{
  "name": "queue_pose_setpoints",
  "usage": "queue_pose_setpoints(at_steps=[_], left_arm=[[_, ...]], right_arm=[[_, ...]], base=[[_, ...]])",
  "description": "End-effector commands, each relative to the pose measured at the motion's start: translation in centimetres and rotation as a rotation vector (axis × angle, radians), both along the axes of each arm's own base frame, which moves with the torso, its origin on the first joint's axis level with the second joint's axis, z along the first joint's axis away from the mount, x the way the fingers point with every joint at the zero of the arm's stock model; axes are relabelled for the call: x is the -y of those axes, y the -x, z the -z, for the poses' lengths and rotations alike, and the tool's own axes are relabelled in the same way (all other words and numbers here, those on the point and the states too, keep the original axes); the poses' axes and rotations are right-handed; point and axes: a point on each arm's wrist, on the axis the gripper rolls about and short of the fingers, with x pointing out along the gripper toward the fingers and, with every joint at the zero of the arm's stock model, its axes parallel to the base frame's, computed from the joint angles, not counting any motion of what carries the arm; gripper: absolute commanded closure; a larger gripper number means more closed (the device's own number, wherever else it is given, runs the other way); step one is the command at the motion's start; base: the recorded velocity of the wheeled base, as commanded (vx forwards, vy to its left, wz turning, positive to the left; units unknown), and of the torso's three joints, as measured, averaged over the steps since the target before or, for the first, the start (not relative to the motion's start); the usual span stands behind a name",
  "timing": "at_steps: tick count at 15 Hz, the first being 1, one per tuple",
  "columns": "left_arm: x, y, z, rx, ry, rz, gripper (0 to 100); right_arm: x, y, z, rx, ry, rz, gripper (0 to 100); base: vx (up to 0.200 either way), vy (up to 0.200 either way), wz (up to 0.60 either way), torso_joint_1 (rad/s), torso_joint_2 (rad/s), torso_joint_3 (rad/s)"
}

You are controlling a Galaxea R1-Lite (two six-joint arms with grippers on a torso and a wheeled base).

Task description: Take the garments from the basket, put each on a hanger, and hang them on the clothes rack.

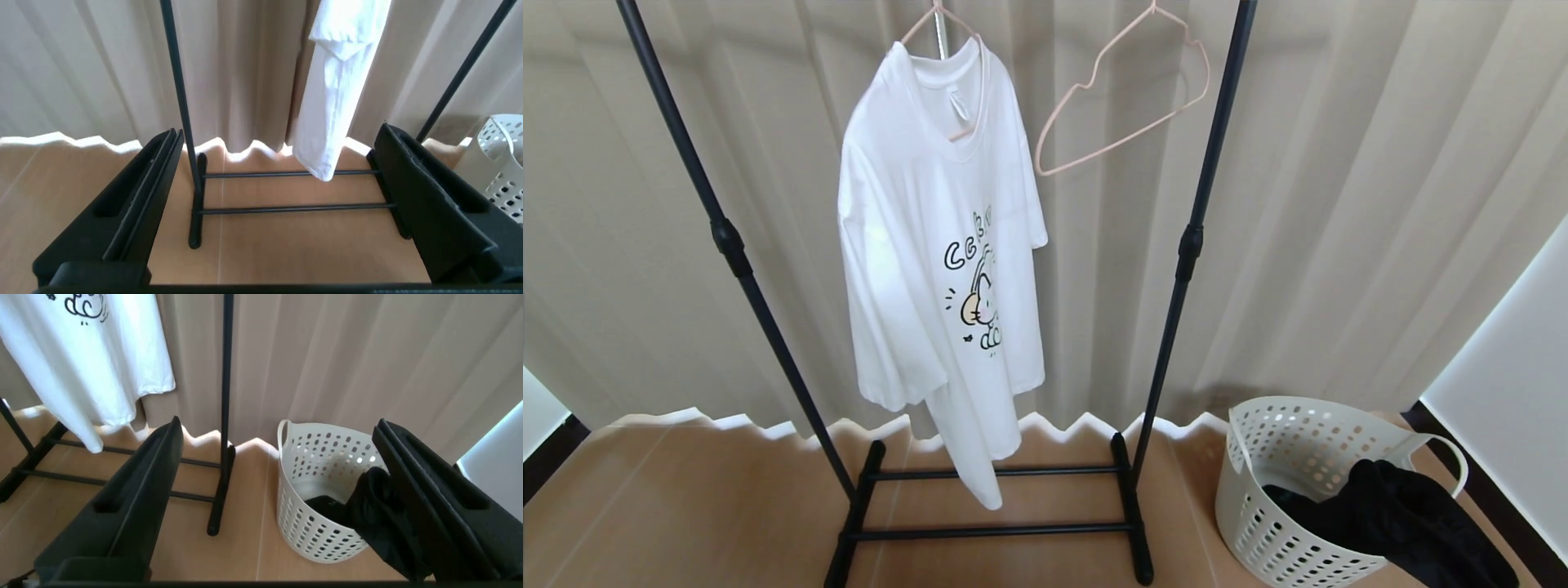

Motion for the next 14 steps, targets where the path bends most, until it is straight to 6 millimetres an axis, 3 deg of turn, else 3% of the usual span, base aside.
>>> queue_pose_setpoints(at_steps=[1,8,14], left_arm=[[0.00,-0.01,0.00,-0.002,-0.001,0.000,0],[0.00,-0.01,0.00,-0.002,0.001,0.000,0],[0.00,-0.01,0.00,-0.002,0.001,0.000,0]], right_arm=[[0.00,0.00,0.01,-0.001,0.000,0.000,0],[0.00,0.00,0.01,-0.001,0.000,0.000,0],[0.00,0.00,0.01,-0.001,0.000,0.000,0]], base=[[0.000,0.000,0.00,-0.110,0.46,0.344],[0.000,0.000,0.00,-0.061,0.43,0.359],[0.000,0.000,0.00,-0.003,0.12,0.123]])
